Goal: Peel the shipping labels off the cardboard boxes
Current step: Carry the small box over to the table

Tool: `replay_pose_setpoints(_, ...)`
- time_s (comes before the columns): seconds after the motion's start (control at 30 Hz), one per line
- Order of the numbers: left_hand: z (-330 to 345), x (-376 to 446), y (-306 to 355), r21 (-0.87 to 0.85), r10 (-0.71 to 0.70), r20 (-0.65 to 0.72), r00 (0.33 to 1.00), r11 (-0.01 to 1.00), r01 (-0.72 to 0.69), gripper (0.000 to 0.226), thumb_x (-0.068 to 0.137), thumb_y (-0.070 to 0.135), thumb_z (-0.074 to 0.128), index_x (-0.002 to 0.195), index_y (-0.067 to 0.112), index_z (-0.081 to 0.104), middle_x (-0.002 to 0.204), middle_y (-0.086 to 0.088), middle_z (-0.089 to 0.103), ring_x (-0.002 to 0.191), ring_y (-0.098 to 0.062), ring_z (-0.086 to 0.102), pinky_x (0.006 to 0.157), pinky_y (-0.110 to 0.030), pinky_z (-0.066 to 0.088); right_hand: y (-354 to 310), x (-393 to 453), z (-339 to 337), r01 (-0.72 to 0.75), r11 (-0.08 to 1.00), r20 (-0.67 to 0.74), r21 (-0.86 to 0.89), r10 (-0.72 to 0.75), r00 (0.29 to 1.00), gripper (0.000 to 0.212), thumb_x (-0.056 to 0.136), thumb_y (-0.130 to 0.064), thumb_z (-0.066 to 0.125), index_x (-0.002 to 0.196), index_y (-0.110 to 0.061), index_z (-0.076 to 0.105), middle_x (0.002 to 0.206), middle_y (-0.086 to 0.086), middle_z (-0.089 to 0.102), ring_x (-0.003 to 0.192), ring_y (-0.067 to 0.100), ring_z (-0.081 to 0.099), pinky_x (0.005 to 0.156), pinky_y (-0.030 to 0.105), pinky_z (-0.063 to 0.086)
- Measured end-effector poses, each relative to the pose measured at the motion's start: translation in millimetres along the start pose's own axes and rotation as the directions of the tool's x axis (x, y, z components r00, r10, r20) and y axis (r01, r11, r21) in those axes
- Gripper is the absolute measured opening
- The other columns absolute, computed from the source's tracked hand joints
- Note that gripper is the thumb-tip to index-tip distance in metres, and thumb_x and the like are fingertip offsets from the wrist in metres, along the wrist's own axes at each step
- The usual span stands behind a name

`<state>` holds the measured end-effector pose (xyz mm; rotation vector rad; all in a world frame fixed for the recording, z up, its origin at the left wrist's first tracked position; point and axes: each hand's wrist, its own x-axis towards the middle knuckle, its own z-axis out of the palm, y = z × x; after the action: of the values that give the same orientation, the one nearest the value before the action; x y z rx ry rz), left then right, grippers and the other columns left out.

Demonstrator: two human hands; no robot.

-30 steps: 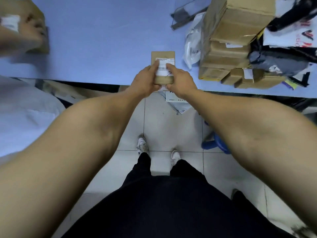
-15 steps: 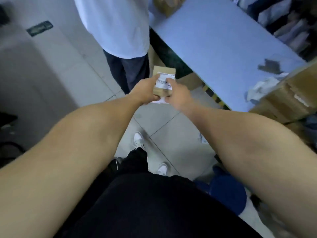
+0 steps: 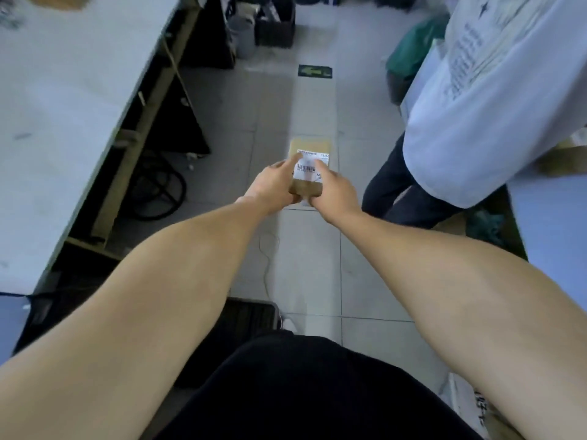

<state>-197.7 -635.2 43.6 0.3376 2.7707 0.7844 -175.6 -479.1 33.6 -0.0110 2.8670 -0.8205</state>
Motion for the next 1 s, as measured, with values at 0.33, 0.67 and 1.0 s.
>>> replay_pose_setpoints(0.33,-43.6,81.3,-34.4,-0.102,-0.101,-0.108,0.989,0.991,0.09,0.084,0.076,0.018,0.074,0.148,0.031,0.032,0.125,-0.004,0.059,0.106,-0.029,0.059,0.086,-0.035,0.049,-32.1,111.2,-22.1,0.118,0.993,0.035,-0.012,-0.117,0.993,0.068,0.08,-0.017,0.066,0.141,-0.028,0.038,0.117,0.011,0.062,0.105,0.033,0.057,0.083,0.037,0.048)
replay_pose_setpoints(0.67,-84.4,247.4,-84.0,-0.096,-0.202,-0.152,0.968,0.977,0.189,0.081,0.078,0.02,0.073,0.148,0.025,0.031,0.126,-0.007,0.057,0.107,-0.03,0.058,0.079,-0.029,0.042,-42.8,306.4,-35.7,0.163,0.986,0.146,0.015,-0.164,0.976,0.071,0.081,-0.019,0.067,0.144,-0.034,0.037,0.124,0.007,0.059,0.109,0.03,0.055,0.084,0.033,0.049)
replay_pose_setpoints(1.0,-158.5,409.3,-177.6,-0.109,-0.292,-0.149,0.945,0.954,0.278,0.089,0.081,0.021,0.075,0.154,0.024,0.024,0.137,-0.007,0.052,0.116,-0.029,0.056,0.09,-0.031,0.045,-99.5,514.3,-16.2,0.205,0.979,0.22,0.003,-0.201,0.955,0.075,0.081,-0.019,0.066,0.147,-0.034,0.033,0.129,0.007,0.057,0.112,0.031,0.055,0.088,0.035,0.05)
